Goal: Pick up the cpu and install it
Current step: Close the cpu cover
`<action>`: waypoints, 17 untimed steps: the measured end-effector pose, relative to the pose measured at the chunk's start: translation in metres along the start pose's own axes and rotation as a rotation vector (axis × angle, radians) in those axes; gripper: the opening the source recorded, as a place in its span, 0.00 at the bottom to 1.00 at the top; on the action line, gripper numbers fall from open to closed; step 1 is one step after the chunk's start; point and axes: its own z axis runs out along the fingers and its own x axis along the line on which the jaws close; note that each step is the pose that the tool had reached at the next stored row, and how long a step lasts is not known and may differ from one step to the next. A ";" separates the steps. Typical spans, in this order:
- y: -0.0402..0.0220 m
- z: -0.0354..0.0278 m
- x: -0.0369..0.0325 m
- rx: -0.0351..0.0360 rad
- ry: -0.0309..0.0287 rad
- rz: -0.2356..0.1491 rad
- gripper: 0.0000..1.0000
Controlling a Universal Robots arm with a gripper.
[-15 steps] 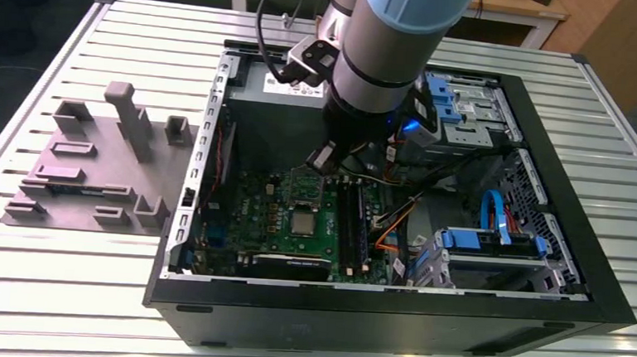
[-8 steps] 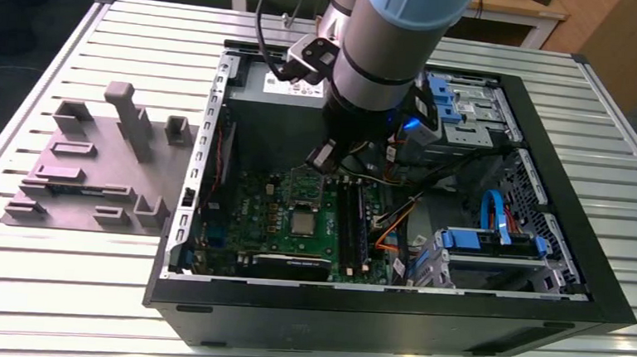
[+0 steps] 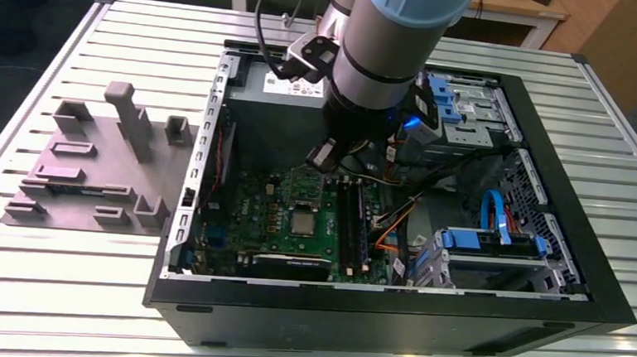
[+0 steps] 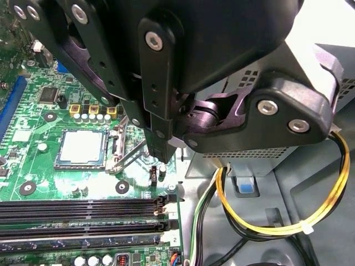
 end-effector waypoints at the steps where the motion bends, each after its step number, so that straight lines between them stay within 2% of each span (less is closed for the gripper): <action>1: 0.0001 -0.0005 0.0000 0.0001 0.0003 0.000 0.11; 17: 0.0003 -0.0029 0.0020 -0.0001 0.0002 -0.001 0.11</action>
